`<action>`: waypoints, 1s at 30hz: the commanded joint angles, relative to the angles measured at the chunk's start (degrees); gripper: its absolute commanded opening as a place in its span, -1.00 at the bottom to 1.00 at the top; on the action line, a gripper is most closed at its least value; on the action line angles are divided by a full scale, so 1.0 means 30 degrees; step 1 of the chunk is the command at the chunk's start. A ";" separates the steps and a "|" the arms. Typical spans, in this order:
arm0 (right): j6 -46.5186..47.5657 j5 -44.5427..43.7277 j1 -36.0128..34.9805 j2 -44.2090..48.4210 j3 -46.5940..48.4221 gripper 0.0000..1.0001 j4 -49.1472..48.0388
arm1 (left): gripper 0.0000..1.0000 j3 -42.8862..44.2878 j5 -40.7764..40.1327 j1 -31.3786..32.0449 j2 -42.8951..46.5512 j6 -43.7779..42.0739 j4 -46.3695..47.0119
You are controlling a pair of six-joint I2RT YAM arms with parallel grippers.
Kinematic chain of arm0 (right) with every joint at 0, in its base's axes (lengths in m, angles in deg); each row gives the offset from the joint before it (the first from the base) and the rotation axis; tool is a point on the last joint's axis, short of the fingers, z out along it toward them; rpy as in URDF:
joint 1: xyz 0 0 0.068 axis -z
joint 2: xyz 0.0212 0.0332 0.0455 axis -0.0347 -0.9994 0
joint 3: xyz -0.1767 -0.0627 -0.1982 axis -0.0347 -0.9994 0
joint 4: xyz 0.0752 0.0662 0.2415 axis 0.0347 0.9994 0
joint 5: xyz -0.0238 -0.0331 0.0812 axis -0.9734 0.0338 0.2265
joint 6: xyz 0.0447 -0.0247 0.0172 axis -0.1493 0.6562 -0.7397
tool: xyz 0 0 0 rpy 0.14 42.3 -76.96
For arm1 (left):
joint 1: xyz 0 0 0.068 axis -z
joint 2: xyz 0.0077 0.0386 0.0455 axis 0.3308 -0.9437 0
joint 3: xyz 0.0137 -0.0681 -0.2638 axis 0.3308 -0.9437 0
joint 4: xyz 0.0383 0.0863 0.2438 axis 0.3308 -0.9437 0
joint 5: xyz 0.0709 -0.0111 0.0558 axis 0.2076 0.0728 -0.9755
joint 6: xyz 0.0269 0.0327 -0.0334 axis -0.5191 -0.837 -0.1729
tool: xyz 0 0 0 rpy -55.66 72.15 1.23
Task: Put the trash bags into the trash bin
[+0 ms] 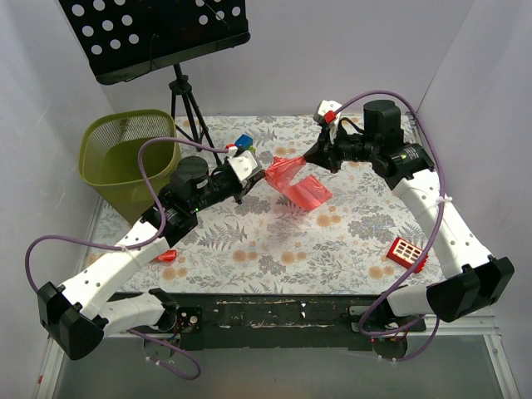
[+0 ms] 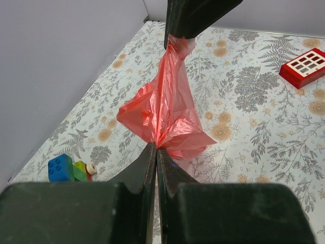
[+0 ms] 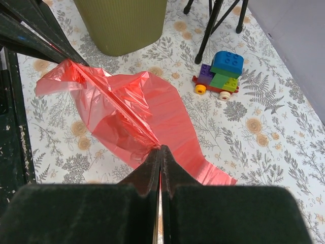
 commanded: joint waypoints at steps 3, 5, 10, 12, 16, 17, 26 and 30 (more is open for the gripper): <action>0.0147 -0.2170 0.0315 0.0220 0.0584 -0.97 0.0165 | -1.00 0.0070 -0.0297 -0.0139 0.0466 -0.0043 -0.0114; 0.0234 -0.3719 0.0315 -0.0015 0.0906 -0.97 0.0399 | -1.00 0.0129 -0.0181 -0.0139 0.0436 -0.0247 -0.0230; 0.0352 -0.5863 0.0315 0.0628 0.0527 -0.97 -0.1061 | -1.00 0.0362 0.0903 -0.0139 0.0348 -0.0658 -0.0757; 0.0235 -0.5662 0.0344 0.0892 0.0468 -0.97 -0.1385 | -1.00 0.0567 0.1168 -0.0139 0.0173 -0.0659 -0.0876; 0.0002 -0.4693 0.0344 0.0980 0.0527 -0.97 -0.1240 | -1.00 0.0627 0.1081 -0.0139 0.0055 -0.0746 -0.0730; 0.0058 -0.4780 0.0344 0.0980 0.0527 -0.97 -0.1240 | -1.00 0.0685 0.1081 -0.0139 0.0026 -0.0775 -0.0758; 0.0641 -0.6862 0.0374 0.0571 0.1783 -0.04 -0.0482 | -1.00 0.1300 0.1053 -0.0197 -0.0032 0.0687 -0.1227; 0.2311 -0.3915 0.0578 0.0920 0.2811 0.16 0.1189 | -1.00 0.1447 0.0846 -0.0168 -0.0296 0.1304 -0.1256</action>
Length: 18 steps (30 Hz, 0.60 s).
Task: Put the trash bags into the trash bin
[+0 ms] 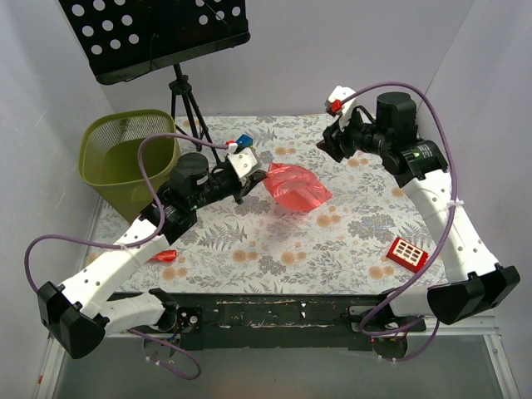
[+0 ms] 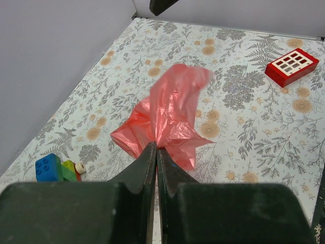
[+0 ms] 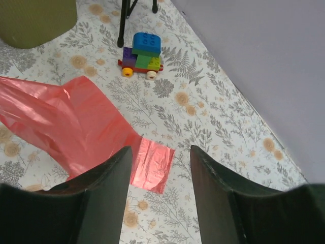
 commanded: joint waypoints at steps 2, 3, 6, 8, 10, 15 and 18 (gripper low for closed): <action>0.2556 0.4273 0.0185 0.1184 0.1465 0.17 0.1535 | -1.00 0.0763 -0.0239 -0.0088 -0.0173 0.1093 -0.0163; 0.2908 0.5386 0.0156 0.1390 0.1231 0.19 0.1683 | -1.00 0.0762 -0.0268 -0.0088 -0.0202 0.1239 -0.0105; 0.2678 0.7151 -0.0048 0.1511 0.0585 0.24 0.1917 | -1.00 0.0850 -0.0181 -0.0088 -0.0289 0.1562 -0.0017; 0.2649 0.8146 -0.0195 0.1101 0.0759 0.25 0.2561 | -1.00 0.0966 -0.0210 -0.0118 -0.0319 0.1622 -0.0133; 0.2590 0.8968 -0.0400 0.0603 0.0993 0.29 0.2972 | -1.00 0.1084 -0.0181 -0.0118 -0.0291 0.1505 -0.0279; 0.2677 0.8124 -0.1191 0.0134 0.0497 0.32 0.2096 | -1.00 0.1259 0.0054 -0.0117 -0.0290 0.1183 -0.0573; 0.3466 0.8296 -0.1396 -0.0510 0.0817 0.32 0.2560 | -1.00 0.1377 -0.0063 -0.0117 -0.0348 0.1124 -0.0544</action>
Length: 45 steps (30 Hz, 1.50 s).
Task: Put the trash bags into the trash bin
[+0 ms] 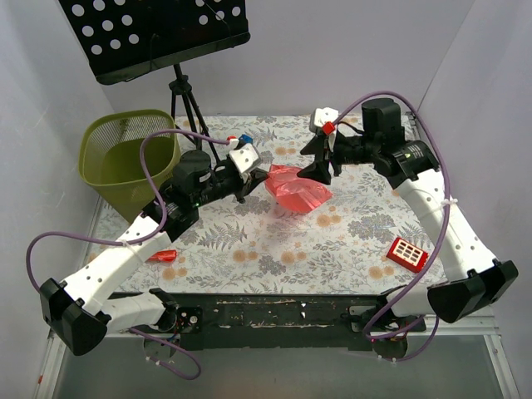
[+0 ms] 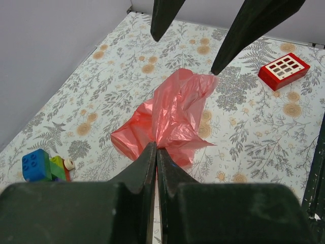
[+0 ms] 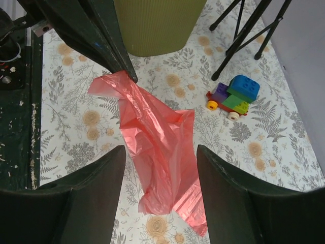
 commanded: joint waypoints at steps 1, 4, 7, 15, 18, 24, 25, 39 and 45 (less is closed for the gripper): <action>0.1049 0.0778 -0.0340 -0.0664 0.0453 0.29 0.0369 | -1.00 0.0940 -0.0056 -0.0110 0.0118 -0.0188 -0.0128; 0.1109 0.0750 -0.0515 -0.1046 0.0427 0.24 0.0401 | -1.00 0.1028 0.0002 -0.0110 0.0059 -0.0334 -0.0128; 0.0933 0.0254 -0.0896 -0.1193 -0.0012 0.15 -0.0242 | -1.00 0.1116 0.0061 -0.0110 -0.0029 -0.0451 -0.0011; -0.0267 -0.0918 -0.1395 -0.1721 -0.0160 -0.50 -0.1181 | -1.00 0.1555 -0.0026 -0.0081 -0.0644 -0.1445 -0.0011; -0.1636 -0.1912 -0.1250 -0.1575 -0.0393 -0.97 -0.1502 | -1.00 0.1585 -0.1165 -0.0139 -0.0965 -0.2090 0.0309; -1.0745 -0.5251 -0.0020 -0.0521 -0.1770 -0.97 -0.4431 | -0.38 0.2606 -0.7566 -0.0257 -0.3248 -0.2765 0.3938; -1.2148 -0.5865 0.0127 -0.0462 -0.1800 -0.97 -0.4608 | -0.04 0.2929 -0.8543 -0.0315 -0.3513 -0.2998 0.4553; -1.6937 -0.7189 0.0714 -0.1779 0.0104 -0.97 -0.5722 | -0.48 0.5859 0.4155 -0.0169 -0.2455 0.0746 -0.2703; -1.8811 -0.8622 0.0685 -0.2334 0.0746 -0.97 -0.5430 | -0.69 0.7180 0.6414 -0.0111 -0.4568 0.1247 -0.1686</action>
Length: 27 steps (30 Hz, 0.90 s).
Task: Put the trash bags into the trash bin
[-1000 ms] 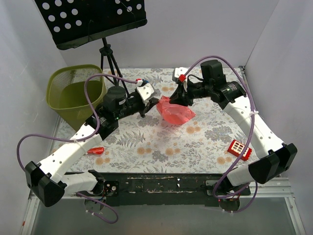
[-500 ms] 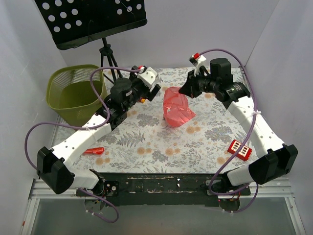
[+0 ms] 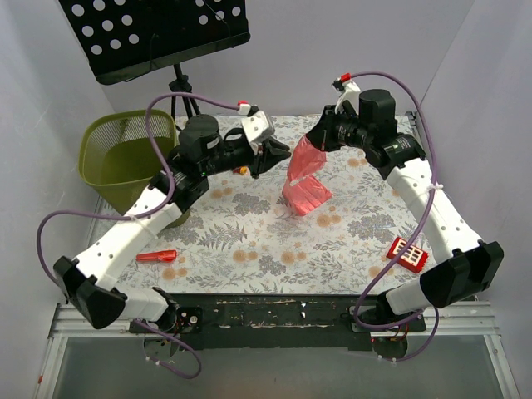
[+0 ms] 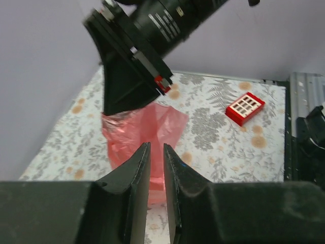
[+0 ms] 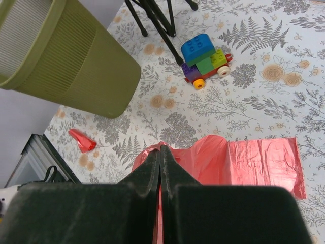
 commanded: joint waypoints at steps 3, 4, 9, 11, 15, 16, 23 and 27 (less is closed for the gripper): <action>-0.1867 -0.1807 0.0044 -0.0770 0.1550 -0.97 -0.0657 | -0.68 0.0872 0.3798 0.0218 -0.2153 0.0818 -0.0120; -0.1868 -0.1838 0.0044 -0.0829 0.1609 -0.97 -0.0744 | -0.56 0.0931 0.3363 0.0363 -0.2417 0.0847 0.0113; -0.1371 -0.1894 0.0015 -0.0801 0.1844 -0.97 -0.0892 | 0.02 -0.0236 -0.1876 0.0921 -0.2275 0.1521 0.2425; -0.1049 -0.2042 0.0044 -0.0713 0.1786 -0.97 -0.0892 | 0.11 -0.0882 -0.3431 0.0921 -0.2011 0.1289 0.3393; -0.0785 -0.1839 0.0044 -0.0508 0.1435 -0.97 -0.1009 | 0.20 -0.1791 -0.4520 0.0863 -0.1950 0.0702 0.5151; -0.0726 -0.1780 0.0015 -0.0450 0.1347 -0.97 -0.1067 | 0.19 -0.1793 -0.4522 0.0892 -0.2096 0.0672 0.5358; -0.0052 0.0092 0.0073 -0.0127 0.0732 -0.97 -0.1476 | 0.16 -0.1792 -0.4407 0.0863 -0.3678 0.0760 0.6851; 0.0211 0.0826 0.0015 0.0166 -0.0029 -0.97 -0.1653 | 0.11 -0.1822 -0.2827 0.0892 -0.4031 0.0206 0.7089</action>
